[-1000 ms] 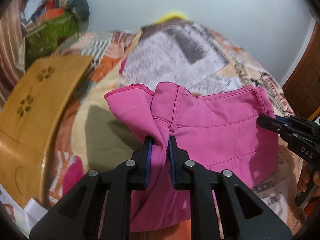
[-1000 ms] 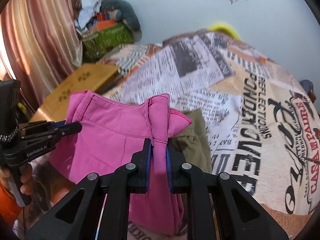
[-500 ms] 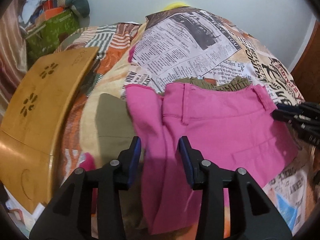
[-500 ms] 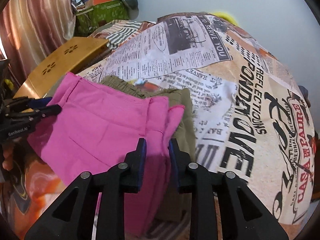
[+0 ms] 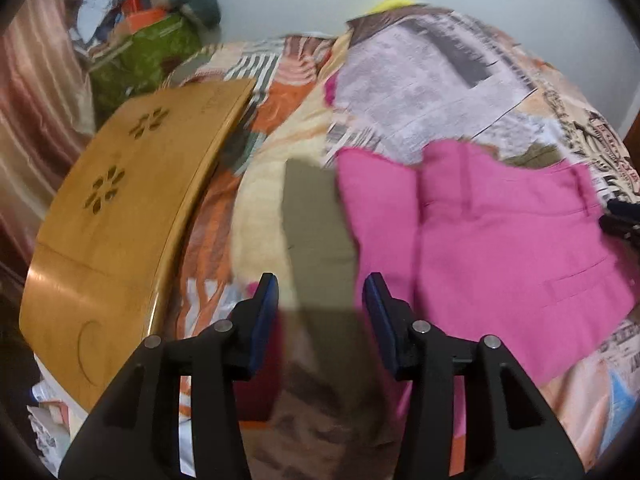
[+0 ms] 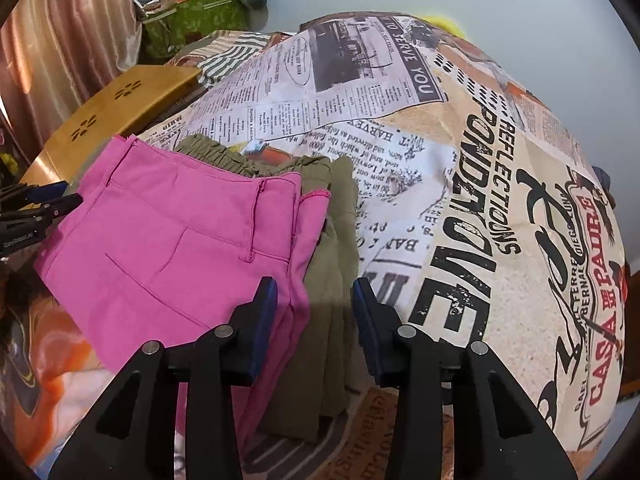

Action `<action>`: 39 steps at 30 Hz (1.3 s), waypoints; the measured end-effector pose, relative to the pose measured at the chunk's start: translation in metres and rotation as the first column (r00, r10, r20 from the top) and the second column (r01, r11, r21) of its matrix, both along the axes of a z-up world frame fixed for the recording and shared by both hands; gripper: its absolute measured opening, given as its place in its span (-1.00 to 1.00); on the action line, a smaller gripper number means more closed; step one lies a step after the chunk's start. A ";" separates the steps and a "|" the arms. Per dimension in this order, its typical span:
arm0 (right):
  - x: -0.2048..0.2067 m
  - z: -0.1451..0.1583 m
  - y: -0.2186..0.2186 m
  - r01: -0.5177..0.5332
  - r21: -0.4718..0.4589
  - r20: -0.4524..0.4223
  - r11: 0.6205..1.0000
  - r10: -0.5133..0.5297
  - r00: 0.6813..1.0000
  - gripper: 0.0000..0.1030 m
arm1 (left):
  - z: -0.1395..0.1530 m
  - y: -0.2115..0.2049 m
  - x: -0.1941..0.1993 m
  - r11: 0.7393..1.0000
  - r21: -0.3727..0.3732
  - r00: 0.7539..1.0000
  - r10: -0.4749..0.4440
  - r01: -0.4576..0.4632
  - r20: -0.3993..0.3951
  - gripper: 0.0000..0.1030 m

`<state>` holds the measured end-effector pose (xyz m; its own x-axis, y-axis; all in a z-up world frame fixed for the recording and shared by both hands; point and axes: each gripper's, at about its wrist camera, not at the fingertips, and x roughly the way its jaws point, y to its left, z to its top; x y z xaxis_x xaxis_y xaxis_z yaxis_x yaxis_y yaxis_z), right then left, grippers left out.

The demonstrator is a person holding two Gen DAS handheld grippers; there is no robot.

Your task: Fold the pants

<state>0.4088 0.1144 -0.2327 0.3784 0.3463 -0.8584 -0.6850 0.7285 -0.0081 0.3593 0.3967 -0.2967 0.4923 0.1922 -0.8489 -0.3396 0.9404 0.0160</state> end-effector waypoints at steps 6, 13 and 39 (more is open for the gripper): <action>-0.007 0.014 -0.007 0.022 0.022 0.040 1.000 -0.023 0.999 -0.31 | 0.009 0.010 -0.016 0.998 -0.060 0.999 0.018 -0.017 0.028 -0.10; -0.037 0.077 -0.025 0.010 0.160 0.114 0.987 -0.029 0.993 -0.31 | 0.066 -0.020 -0.045 0.999 -0.047 0.990 -0.018 0.025 0.140 -0.10; -0.305 0.278 -0.137 -0.225 0.582 0.457 0.782 -0.085 0.885 -0.31 | 0.329 -0.223 -0.329 0.974 0.216 0.697 -0.201 0.069 0.688 0.23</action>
